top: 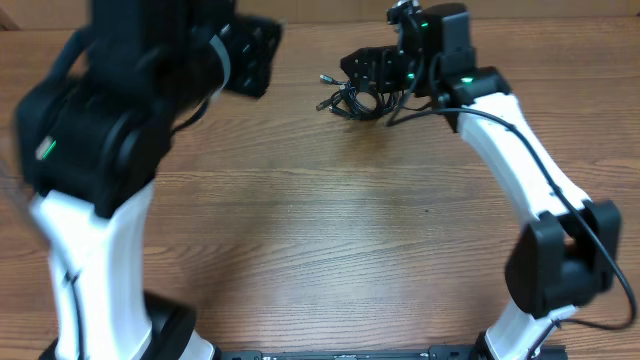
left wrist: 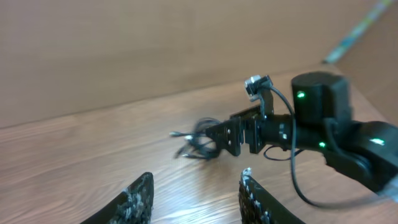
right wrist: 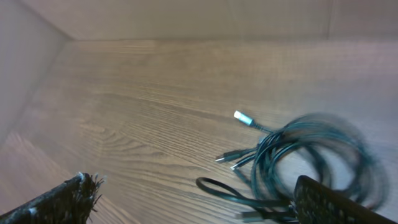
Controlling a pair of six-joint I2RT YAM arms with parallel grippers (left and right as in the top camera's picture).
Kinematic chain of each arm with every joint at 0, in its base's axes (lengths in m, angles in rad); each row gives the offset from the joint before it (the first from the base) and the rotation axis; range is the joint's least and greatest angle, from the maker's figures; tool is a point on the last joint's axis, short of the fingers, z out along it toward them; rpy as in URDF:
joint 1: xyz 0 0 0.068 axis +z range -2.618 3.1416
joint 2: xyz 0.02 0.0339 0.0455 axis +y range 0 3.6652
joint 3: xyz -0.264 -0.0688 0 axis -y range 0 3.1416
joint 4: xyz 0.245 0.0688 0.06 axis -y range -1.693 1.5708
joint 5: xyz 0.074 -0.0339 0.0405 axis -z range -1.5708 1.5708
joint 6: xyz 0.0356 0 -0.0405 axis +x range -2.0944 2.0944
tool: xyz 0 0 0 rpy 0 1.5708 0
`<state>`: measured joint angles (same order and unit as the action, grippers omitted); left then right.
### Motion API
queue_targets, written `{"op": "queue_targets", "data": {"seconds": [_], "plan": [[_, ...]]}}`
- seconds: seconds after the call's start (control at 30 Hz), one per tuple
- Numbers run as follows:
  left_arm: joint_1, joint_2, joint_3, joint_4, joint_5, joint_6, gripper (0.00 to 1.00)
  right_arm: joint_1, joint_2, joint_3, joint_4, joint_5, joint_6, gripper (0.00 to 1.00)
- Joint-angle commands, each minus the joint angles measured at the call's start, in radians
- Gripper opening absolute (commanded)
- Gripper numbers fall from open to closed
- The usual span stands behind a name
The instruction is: Untangle cables
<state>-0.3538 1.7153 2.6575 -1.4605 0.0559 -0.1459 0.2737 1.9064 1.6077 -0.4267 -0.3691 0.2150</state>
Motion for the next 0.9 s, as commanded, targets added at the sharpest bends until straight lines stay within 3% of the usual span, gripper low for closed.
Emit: {"op": "queue_targets", "data": {"seconds": [0.0,0.2,0.3,0.6,0.87], "plan": [[-0.003,-0.014,0.005,-0.033,-0.141,-0.018,0.45,0.012,0.05,0.02,0.01,0.068,0.282,1.0],[-0.003,-0.006,0.003,-0.06,-0.132,-0.053,0.46,0.016,0.063,0.021,0.0,0.125,0.654,1.0],[-0.008,-0.006,0.003,-0.089,-0.133,-0.053,0.46,0.019,0.063,0.021,-0.002,0.134,0.761,1.0],[-0.007,-0.005,0.003,-0.183,-0.135,-0.052,0.42,0.062,0.071,0.02,-0.077,0.286,0.998,1.0],[-0.007,-0.005,0.003,-0.207,-0.134,-0.044,0.42,0.092,0.102,0.02,-0.019,0.396,1.015,1.0]]}}
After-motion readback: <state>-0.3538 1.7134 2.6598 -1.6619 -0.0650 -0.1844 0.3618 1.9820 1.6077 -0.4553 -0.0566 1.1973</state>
